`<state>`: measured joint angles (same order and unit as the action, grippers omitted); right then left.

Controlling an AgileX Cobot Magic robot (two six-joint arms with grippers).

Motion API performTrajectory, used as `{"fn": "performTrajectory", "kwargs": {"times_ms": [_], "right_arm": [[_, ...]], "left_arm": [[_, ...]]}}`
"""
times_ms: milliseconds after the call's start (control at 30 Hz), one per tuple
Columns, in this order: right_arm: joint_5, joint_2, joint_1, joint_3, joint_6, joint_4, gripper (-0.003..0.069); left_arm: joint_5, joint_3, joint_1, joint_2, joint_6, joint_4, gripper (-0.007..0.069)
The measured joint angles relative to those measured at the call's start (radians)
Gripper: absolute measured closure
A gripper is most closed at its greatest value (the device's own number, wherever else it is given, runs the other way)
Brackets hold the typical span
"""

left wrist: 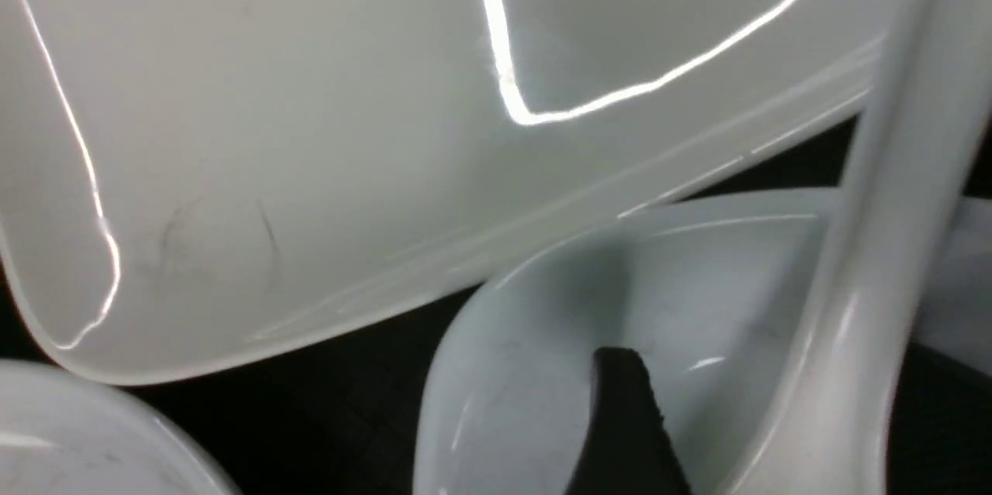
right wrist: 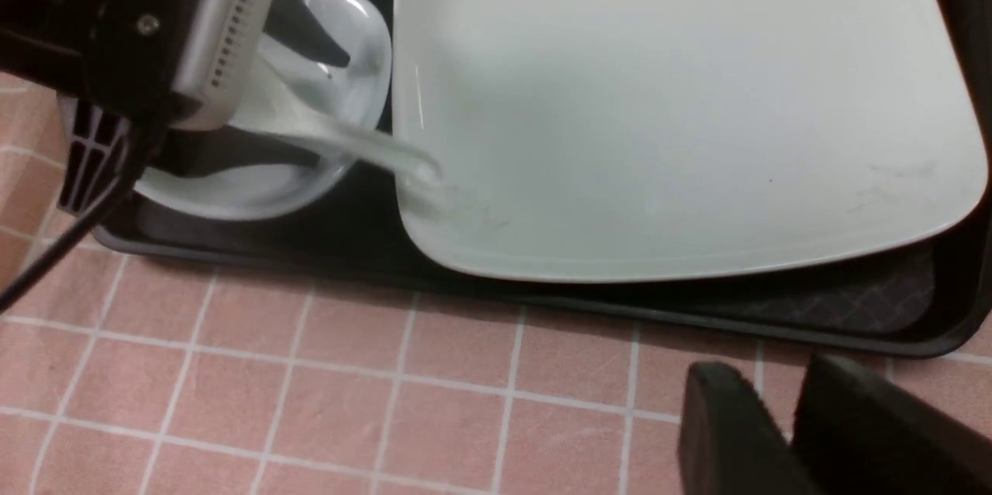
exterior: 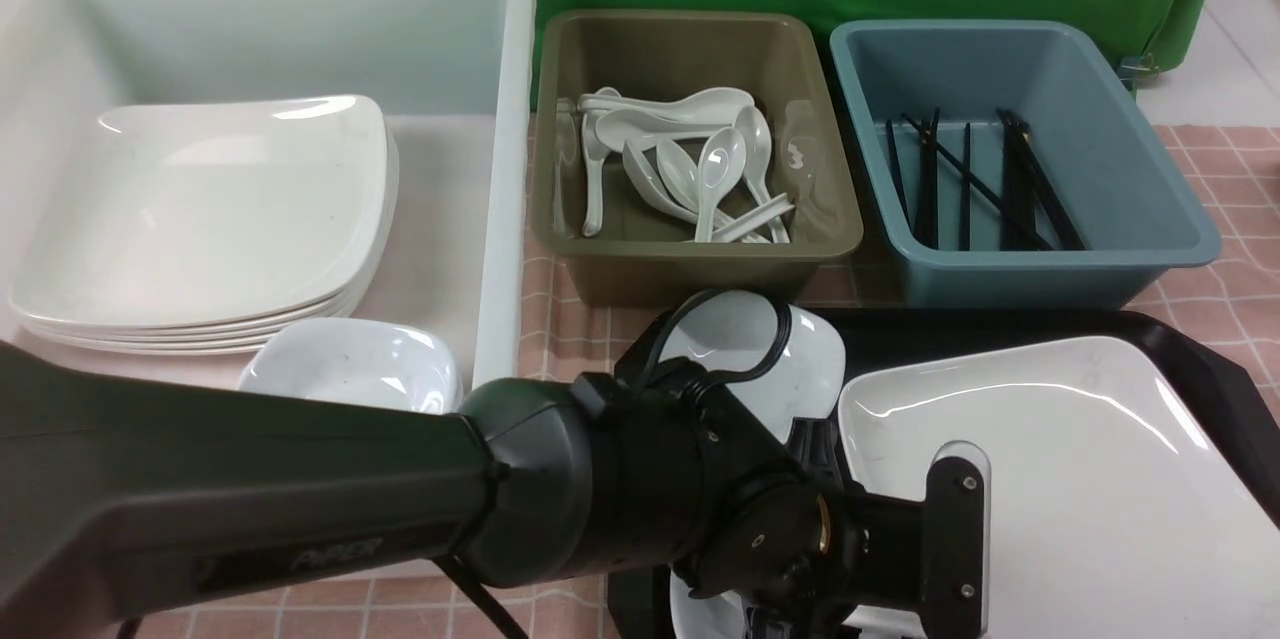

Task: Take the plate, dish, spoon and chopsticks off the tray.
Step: Use the left arm to grab a soup spoon from the plate, then use the left arm to put the soup spoon into the small storage box in the middle

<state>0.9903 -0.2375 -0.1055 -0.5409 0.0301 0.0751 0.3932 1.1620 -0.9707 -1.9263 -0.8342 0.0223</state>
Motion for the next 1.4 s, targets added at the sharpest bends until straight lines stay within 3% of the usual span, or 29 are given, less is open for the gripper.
{"fn": "performTrajectory", "kwargs": {"times_ms": [200, 333, 467, 667, 900, 1000, 1133, 1200, 1400], "right_arm": [[0.015, 0.0, 0.0, 0.0, 0.0, 0.0, 0.0445], [0.021, 0.0, 0.0, 0.0, 0.0, 0.0, 0.0442], [0.022, 0.0, 0.0, 0.0, 0.0, 0.0, 0.0435], [0.023, 0.0, 0.0, 0.0, 0.0, 0.0, 0.0424], [0.023, 0.0, 0.0, 0.0, 0.0, 0.0, 0.0421], [0.023, 0.0, 0.0, 0.0, 0.0, 0.0, 0.042], [0.025, 0.0, 0.0, 0.0, 0.0, 0.0, 0.042], [0.023, 0.0, 0.0, 0.0, 0.0, 0.0, 0.042], [-0.007, 0.0, 0.0, 0.0, 0.0, 0.0, 0.0419]], "left_arm": [[-0.001, 0.001, 0.0, -0.002, 0.0, 0.003, 0.0298], [0.005, 0.001, 0.0, -0.004, 0.024, 0.033, 0.046], [0.048, 0.013, 0.0, -0.003, 0.056, 0.043, 0.0479], [0.124, 0.03, -0.001, 0.073, 0.235, 0.045, 0.0489], [0.01, 0.053, 0.01, 0.25, 0.38, -0.04, 0.0506], [-0.088, 0.054, 0.043, 0.297, 0.578, -0.052, 0.0562], [-0.176, 0.063, 0.115, 0.302, 0.807, -0.05, 0.0573], [-0.158, 0.114, 0.195, 0.292, 0.953, -0.009, 0.0573], [-0.035, 0.3, 0.346, 0.235, 0.961, 0.197, 0.0573]]}}
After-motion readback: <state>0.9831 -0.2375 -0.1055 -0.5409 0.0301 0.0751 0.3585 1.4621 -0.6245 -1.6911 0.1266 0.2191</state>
